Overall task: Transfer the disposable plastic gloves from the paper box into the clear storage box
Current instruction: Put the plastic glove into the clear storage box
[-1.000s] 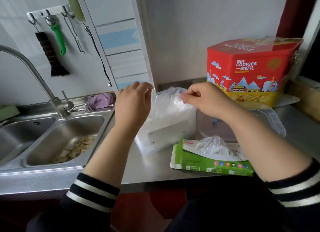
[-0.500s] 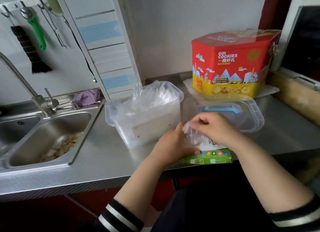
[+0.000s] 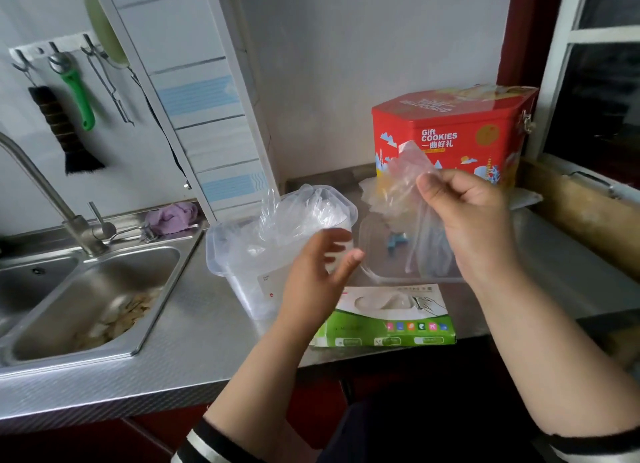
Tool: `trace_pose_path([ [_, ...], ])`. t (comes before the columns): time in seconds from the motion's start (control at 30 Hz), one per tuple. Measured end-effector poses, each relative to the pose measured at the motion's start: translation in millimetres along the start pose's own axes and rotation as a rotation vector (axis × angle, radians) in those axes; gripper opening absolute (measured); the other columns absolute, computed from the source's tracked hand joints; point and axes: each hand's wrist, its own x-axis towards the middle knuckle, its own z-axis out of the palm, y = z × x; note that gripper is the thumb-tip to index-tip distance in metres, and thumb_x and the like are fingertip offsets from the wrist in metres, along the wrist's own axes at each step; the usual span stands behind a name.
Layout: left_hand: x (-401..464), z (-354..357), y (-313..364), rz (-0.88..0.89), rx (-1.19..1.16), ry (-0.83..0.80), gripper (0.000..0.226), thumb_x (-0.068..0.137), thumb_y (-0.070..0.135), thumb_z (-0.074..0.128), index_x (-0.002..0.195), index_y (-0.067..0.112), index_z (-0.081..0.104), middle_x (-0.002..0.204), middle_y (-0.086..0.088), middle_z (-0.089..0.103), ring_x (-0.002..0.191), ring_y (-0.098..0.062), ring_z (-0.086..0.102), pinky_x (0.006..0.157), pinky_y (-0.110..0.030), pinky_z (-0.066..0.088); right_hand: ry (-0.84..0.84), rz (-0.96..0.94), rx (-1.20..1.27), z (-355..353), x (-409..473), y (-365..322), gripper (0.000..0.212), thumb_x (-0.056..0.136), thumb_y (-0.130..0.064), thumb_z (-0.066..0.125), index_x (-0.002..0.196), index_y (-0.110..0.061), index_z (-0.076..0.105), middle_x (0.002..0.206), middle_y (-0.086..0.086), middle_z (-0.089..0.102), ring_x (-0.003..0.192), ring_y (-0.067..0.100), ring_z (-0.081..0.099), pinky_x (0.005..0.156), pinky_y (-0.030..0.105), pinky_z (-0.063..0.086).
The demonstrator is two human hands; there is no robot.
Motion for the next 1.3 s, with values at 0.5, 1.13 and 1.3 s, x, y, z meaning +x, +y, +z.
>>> trace_pose_path([
  [0.5,71,-37,81,0.009,0.03,-0.239,0.019,0.086,0.012,0.072,0.105,0.012,0.068,0.077,-0.002,0.063,0.05,-0.001,0.051,0.055,-0.018,0.048,-0.331,0.353,0.172,11,-7,13,0.058,0.051,-0.067,0.081,0.072,-0.015,0.066,0.072,0.008,0.057,0.07,0.021,0.053,0.067,0.032,0.044],
  [1.13,97,-99,58,0.112,0.309,-0.433,0.025,0.093,0.002,0.057,0.087,0.025,0.049,0.106,0.008,0.07,0.048,-0.008,0.053,0.049,-0.023,0.049,-0.424,0.153,-0.375,51,67,7,0.037,0.083,-0.014,0.074,0.114,-0.024,0.057,0.074,-0.008,0.054,0.065,0.003,0.05,0.067,0.021,0.04],
  [1.3,102,-106,19,-0.074,0.407,-0.158,0.051,0.089,-0.008,0.038,0.102,0.029,0.072,0.089,0.021,0.066,0.046,-0.006,0.051,0.048,-0.015,0.046,-0.19,-0.448,-0.96,96,83,19,0.02,0.087,-0.016,0.064,0.107,-0.014,0.065,0.111,0.01,0.058,0.104,0.031,0.053,0.085,0.039,0.041],
])
